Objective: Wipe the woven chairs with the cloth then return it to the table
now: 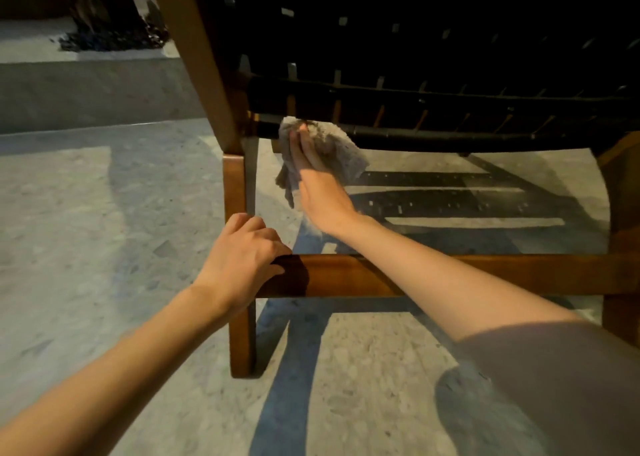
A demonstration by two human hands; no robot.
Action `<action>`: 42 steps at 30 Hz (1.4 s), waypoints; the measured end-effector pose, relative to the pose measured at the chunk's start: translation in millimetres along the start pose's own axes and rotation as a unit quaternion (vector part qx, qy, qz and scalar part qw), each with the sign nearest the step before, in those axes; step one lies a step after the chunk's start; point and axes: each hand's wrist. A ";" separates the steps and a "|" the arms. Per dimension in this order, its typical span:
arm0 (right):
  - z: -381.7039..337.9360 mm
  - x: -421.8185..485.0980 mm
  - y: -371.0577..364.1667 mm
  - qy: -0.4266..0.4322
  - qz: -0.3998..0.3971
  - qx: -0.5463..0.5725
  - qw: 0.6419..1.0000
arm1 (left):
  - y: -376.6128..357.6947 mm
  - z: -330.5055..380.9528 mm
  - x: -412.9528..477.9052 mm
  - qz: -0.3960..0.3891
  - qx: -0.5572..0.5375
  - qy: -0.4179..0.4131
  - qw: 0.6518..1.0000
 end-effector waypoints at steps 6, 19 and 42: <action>-28.7 3.3 -0.2 0.028 -0.017 0.046 0.998 | 1.2 -12.1 -15.5 0.000 0.040 0.016 0.999; -56.6 -57.0 98.8 0.223 0.237 -0.171 0.930 | 10.3 -8.2 -12.4 -0.004 0.055 0.040 0.998; -36.2 -45.0 133.8 0.155 0.150 -0.339 0.916 | 24.2 54.0 39.4 0.017 0.008 0.006 1.000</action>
Point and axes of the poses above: each hand's wrist, its own x-axis towards the middle knuckle, its own y-axis out of the back of the hand, z = x × y, and after that the axes turned 7 degrees about -z, right-handed
